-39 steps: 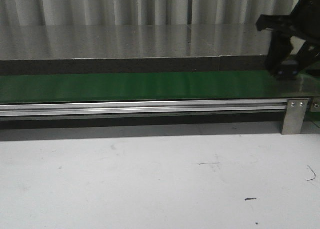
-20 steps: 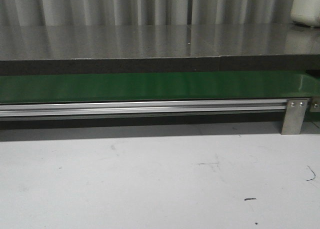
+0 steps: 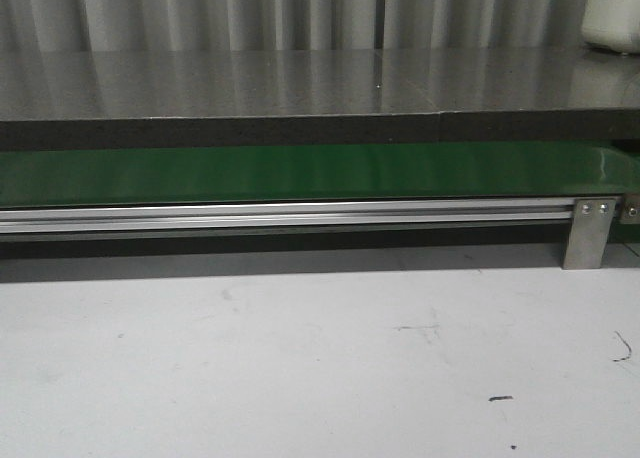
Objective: Move button from left to right
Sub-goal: 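Lift the button with the right gripper and lower it into the green tray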
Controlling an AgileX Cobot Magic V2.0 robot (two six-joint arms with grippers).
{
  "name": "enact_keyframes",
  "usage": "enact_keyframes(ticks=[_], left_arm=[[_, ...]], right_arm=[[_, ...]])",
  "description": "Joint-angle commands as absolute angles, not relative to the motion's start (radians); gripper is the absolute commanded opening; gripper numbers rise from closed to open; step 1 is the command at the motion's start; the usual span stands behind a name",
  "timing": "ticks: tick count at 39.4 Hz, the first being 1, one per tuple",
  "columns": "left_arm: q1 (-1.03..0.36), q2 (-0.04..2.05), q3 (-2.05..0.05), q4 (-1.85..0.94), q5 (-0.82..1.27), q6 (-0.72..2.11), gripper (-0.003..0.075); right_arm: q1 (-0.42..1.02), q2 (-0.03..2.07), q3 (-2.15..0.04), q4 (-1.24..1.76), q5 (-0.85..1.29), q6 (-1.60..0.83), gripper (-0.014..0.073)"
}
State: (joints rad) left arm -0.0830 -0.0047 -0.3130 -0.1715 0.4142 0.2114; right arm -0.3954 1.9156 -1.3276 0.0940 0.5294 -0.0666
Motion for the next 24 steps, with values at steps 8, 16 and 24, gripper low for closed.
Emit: enact_keyframes(ticks=[8, 16, 24], left_arm=[[-0.091, -0.022, -0.338, -0.184, 0.343, 0.211, -0.0021], [-0.091, -0.022, -0.338, -0.184, 0.343, 0.211, -0.0021], [-0.091, -0.022, -0.338, -0.184, 0.343, 0.211, -0.0021]], right_arm=[[-0.378, 1.779, -1.439, 0.088, 0.574, -0.071, 0.0533], [-0.277, 1.673, -1.479, 0.089, 0.598, -0.076, 0.0213], [-0.159, 1.576, -1.479, 0.089, 0.572, -0.078, -0.0066]])
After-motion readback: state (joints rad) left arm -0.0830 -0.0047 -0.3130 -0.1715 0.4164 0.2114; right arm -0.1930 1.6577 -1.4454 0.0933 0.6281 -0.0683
